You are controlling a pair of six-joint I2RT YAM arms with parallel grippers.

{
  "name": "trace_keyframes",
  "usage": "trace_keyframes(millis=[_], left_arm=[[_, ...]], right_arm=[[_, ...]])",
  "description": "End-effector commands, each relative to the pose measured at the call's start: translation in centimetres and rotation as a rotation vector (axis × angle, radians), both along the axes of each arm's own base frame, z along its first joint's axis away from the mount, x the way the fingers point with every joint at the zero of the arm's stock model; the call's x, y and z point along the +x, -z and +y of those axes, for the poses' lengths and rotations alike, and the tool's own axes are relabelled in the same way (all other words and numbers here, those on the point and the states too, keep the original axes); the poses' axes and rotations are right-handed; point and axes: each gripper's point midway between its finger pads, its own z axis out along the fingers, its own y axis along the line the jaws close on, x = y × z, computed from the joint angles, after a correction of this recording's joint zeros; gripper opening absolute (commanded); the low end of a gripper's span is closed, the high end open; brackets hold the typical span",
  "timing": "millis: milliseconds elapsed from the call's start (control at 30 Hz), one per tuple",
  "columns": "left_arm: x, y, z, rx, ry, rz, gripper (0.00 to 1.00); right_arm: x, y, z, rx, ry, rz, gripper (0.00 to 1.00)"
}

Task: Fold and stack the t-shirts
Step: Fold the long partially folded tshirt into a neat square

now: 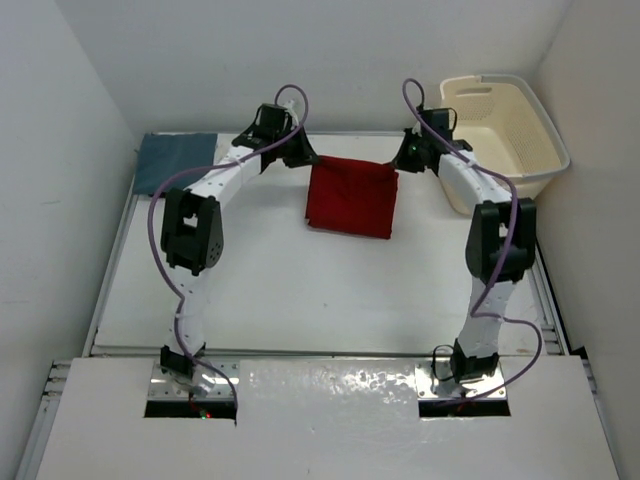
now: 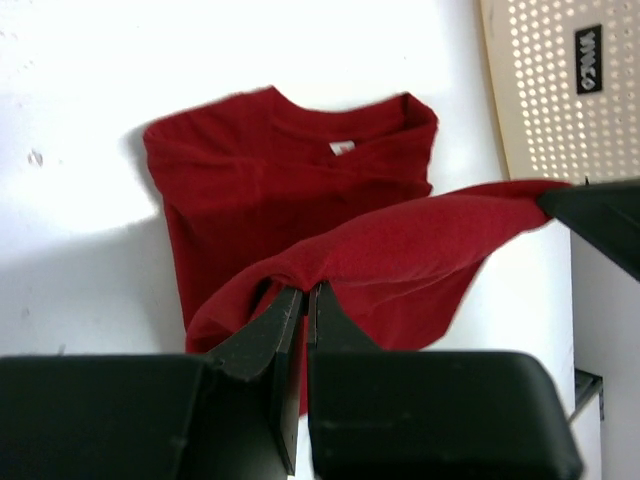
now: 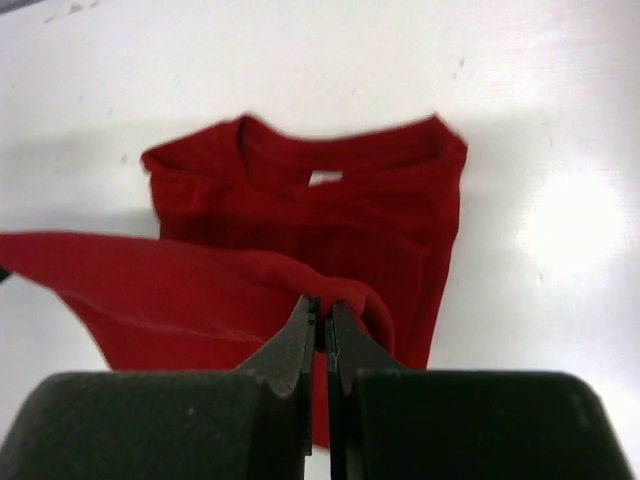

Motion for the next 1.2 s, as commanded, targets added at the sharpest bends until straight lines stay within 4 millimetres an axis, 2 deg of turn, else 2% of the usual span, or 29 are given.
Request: trace_keyframes(millis=[0, 100, 133, 233, 333, 367, 433, 500, 533, 567, 600, 633, 700, 733, 800, 833, 867, 933, 967, 1000, 1033, 1067, 1100, 1133, 1167], left_arm=[[2.9, -0.8, 0.3, -0.037, -0.012, -0.072, 0.0], [4.7, 0.3, 0.4, -0.072, -0.022, -0.081, 0.0], [5.4, -1.2, -0.1, -0.093, -0.005, -0.118, 0.0], [6.3, -1.4, -0.9, -0.124, 0.02, -0.159, 0.0], [6.9, -2.5, -1.9, -0.167, 0.057, -0.208, 0.0], [6.9, -2.3, -2.1, -0.166, 0.066, -0.213, 0.0], [6.8, -2.2, -2.7, -0.173, 0.09, -0.234, 0.0], [6.5, -2.8, -3.5, -0.196, 0.125, -0.254, 0.0], [6.2, -3.0, -3.9, -0.204, 0.148, -0.264, 0.0], [6.0, -3.5, -4.2, -0.209, 0.167, -0.282, 0.0], [6.0, -4.0, -4.4, -0.195, 0.165, -0.305, 0.0], [5.9, -4.1, -4.5, -0.194, 0.173, -0.317, 0.0], [5.6, -4.9, -4.9, -0.212, 0.195, -0.327, 0.0], [5.9, -5.9, -4.9, -0.221, 0.198, -0.369, 0.0], [6.3, -6.4, -4.8, -0.221, 0.176, -0.391, 0.0], [6.6, -6.6, -4.8, -0.221, 0.162, -0.399, 0.0], [7.0, -5.9, -4.7, -0.218, 0.148, -0.392, 0.0], [7.6, -5.8, -4.9, -0.223, 0.142, -0.395, 0.0], [7.8, -4.7, -5.1, -0.225, 0.147, -0.38, 0.0], [8.1, -4.8, -5.2, -0.227, 0.14, -0.385, 0.0], [8.3, -4.4, -5.4, -0.232, 0.135, -0.378, 0.0], [8.4, -3.9, -5.7, -0.236, 0.134, -0.374, 0.0], [8.8, -2.8, -6.0, -0.237, 0.13, -0.36, 0.0], [8.7, -2.6, -6.8, -0.251, 0.141, -0.362, 0.0], [8.9, -0.5, -7.3, -0.249, 0.143, -0.333, 0.0]], right_arm=[[3.8, -0.1, -0.4, 0.008, 0.021, -0.049, 0.0], [5.2, 0.0, -0.5, 0.015, 0.036, -0.082, 0.0], [5.4, 0.0, -0.6, 0.018, 0.04, -0.097, 0.0], [5.5, -0.7, -1.0, 0.009, 0.053, -0.121, 0.0], [4.9, -0.7, -2.1, -0.026, 0.1, -0.126, 0.0], [4.3, 0.0, -2.4, -0.04, 0.112, -0.106, 0.0], [3.8, 0.0, -3.4, -0.062, 0.143, -0.096, 0.0], [3.4, 0.0, -3.5, -0.064, 0.138, -0.087, 0.0], [2.8, 0.6, -3.3, -0.056, 0.124, -0.076, 0.0], [2.6, 0.3, -2.9, -0.043, 0.101, -0.092, 0.0], [2.7, -1.4, -2.8, -0.033, 0.101, -0.139, 0.0], [1.9, -0.9, -2.8, -0.026, 0.102, -0.132, 0.0], [1.5, -2.7, -3.3, -0.028, 0.123, -0.172, 0.0], [0.9, -2.3, -3.8, -0.041, 0.146, -0.165, 0.0], [0.6, -2.9, -3.9, -0.037, 0.159, -0.187, 0.0], [0.7, -2.6, -4.5, -0.049, 0.18, -0.182, 0.0], [0.6, -2.2, -4.7, -0.05, 0.188, -0.167, 0.0], [0.8, -1.4, -5.2, -0.047, 0.207, -0.156, 0.0], [0.9, -1.0, -5.5, -0.045, 0.214, -0.143, 0.0], [1.1, -0.8, -6.1, -0.04, 0.239, -0.136, 0.0], [1.1, 0.6, -6.5, -0.041, 0.254, -0.091, 0.0], [1.1, 1.2, -6.7, -0.038, 0.268, -0.073, 0.0], [1.2, 1.6, -7.1, -0.028, 0.292, -0.062, 0.0], [1.3, 2.3, -7.3, -0.033, 0.303, -0.052, 0.0], [1.3, 2.8, -7.8, -0.05, 0.33, -0.047, 0.0]])
